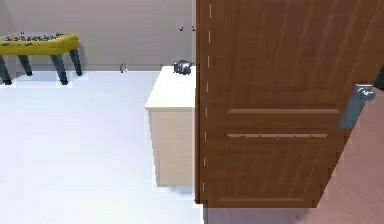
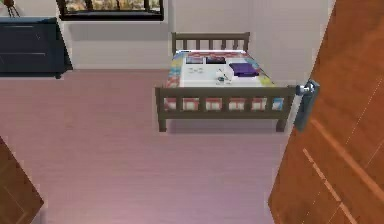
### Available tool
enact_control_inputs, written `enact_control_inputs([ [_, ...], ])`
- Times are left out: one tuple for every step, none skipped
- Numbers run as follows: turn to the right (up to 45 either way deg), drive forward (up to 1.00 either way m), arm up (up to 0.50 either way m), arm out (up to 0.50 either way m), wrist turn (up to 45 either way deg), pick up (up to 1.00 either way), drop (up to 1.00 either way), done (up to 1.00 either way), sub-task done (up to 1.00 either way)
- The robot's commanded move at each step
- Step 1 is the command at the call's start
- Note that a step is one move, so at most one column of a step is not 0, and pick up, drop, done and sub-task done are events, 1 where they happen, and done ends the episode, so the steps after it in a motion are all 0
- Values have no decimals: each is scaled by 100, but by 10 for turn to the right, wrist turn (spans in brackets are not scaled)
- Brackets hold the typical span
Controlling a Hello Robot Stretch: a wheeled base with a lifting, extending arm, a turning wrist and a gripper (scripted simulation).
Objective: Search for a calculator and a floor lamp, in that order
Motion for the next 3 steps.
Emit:
enact_control_inputs([
  [-300, 0, 0, 0, 0, 0, 0, 0, 0],
  [0, 100, 0, 0, 0, 0, 0, 0, 0],
  [-60, 0, 0, 0, 0, 0, 0, 0, 0],
])
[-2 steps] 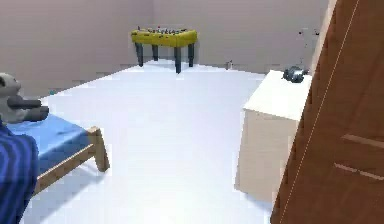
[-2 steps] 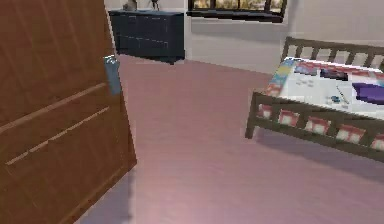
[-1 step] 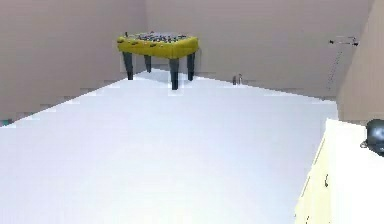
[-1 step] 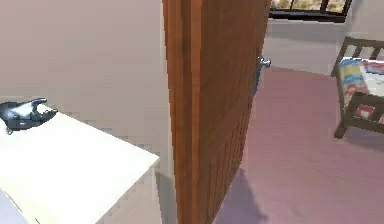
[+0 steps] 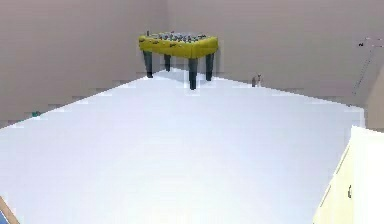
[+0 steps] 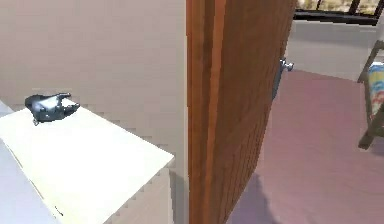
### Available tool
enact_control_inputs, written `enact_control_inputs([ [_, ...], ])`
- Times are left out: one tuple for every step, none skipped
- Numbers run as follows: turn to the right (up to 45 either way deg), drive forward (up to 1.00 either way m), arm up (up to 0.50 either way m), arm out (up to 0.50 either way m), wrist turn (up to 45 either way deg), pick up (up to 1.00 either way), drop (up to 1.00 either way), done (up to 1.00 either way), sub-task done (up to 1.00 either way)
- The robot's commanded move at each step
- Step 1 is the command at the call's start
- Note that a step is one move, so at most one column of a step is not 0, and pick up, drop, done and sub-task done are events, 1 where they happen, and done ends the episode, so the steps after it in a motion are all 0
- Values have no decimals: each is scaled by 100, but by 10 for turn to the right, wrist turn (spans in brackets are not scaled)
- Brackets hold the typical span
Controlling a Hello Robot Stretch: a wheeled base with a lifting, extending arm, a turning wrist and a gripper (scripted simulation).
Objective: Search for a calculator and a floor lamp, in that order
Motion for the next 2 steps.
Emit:
enact_control_inputs([
  [-30, 0, 0, 0, 0, 0, 0, 0, 0],
  [0, 40, 0, 0, 0, 0, 0, 0, 0],
])
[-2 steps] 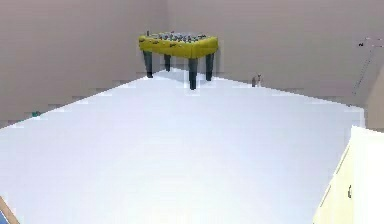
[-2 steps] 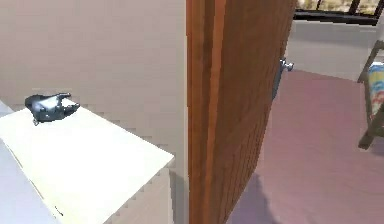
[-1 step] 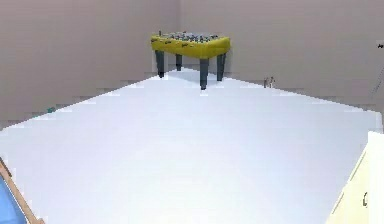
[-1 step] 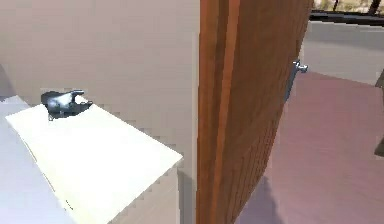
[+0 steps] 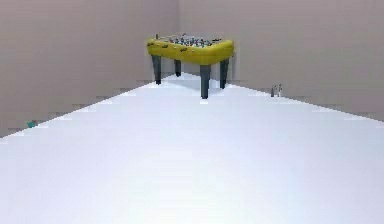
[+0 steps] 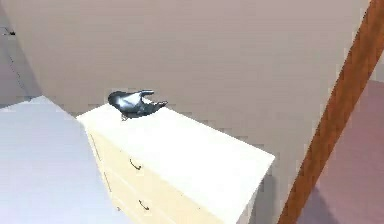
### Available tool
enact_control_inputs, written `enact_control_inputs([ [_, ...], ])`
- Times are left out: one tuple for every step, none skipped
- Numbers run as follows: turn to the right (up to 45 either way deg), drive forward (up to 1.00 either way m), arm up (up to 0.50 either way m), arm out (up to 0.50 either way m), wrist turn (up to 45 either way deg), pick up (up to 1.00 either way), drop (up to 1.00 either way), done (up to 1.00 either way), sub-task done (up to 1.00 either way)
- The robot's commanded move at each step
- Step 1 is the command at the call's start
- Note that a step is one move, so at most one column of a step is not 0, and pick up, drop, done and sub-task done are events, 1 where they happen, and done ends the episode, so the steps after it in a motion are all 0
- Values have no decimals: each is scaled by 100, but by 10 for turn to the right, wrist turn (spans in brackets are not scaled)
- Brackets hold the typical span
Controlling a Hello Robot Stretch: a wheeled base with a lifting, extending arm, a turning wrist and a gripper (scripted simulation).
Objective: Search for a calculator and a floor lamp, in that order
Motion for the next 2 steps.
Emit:
enact_control_inputs([
  [150, 0, 0, 0, 0, 0, 0, 0, 0],
  [0, 100, 0, 0, 0, 0, 0, 0, 0],
])
